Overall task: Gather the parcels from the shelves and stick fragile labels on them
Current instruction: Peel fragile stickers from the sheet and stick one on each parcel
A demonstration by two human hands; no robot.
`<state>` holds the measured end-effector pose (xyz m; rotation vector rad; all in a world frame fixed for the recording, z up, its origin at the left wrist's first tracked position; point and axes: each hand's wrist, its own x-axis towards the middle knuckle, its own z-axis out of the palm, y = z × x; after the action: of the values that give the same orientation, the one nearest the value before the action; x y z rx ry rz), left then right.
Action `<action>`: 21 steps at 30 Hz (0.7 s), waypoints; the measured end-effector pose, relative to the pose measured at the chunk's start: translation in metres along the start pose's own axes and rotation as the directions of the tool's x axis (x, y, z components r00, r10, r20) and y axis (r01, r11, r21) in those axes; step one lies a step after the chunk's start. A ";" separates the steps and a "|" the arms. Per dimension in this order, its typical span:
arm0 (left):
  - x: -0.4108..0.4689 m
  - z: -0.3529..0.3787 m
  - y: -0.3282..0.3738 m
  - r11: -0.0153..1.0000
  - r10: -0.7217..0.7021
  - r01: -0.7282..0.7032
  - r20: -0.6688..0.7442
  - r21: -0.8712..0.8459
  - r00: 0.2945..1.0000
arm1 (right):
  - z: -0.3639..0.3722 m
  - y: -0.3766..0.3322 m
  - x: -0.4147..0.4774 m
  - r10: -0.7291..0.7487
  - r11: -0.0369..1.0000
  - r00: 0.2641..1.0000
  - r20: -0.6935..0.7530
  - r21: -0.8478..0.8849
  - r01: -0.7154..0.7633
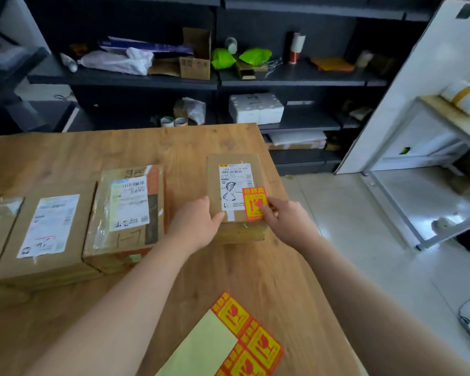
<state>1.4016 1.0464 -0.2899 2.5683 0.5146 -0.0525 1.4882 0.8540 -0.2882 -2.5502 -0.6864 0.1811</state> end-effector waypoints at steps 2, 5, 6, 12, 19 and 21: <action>0.021 0.007 0.002 1.000 -0.018 0.018 -0.001 0.019 1.000 | 0.003 0.010 0.024 -0.008 1.000 1.000 0.028 -0.006 0.008; 0.044 0.018 0.002 0.998 -0.045 0.045 -0.006 0.043 0.999 | 0.012 0.024 0.052 -0.023 1.000 0.998 0.057 -0.002 0.024; 0.050 0.022 0.001 0.998 -0.050 0.050 -0.004 0.047 0.999 | 0.016 0.028 0.059 -0.021 1.000 0.998 0.065 0.008 0.021; 0.069 0.027 0.007 0.996 -0.054 0.055 -0.023 0.075 0.998 | 0.029 0.039 0.081 -0.007 0.997 0.995 0.098 0.072 0.000; 0.094 0.023 0.012 0.993 -0.067 0.068 -0.021 0.091 0.998 | 0.026 0.038 0.109 0.008 0.998 0.993 0.119 0.067 -0.017; 0.106 0.023 0.014 0.993 -0.062 0.064 -0.031 0.097 0.998 | 0.024 0.038 0.121 0.021 0.997 0.993 0.114 0.069 -0.029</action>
<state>1.5062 1.0607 -0.3167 2.6508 0.6178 -0.0650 1.6037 0.8968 -0.3280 -2.4965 -0.6786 0.3548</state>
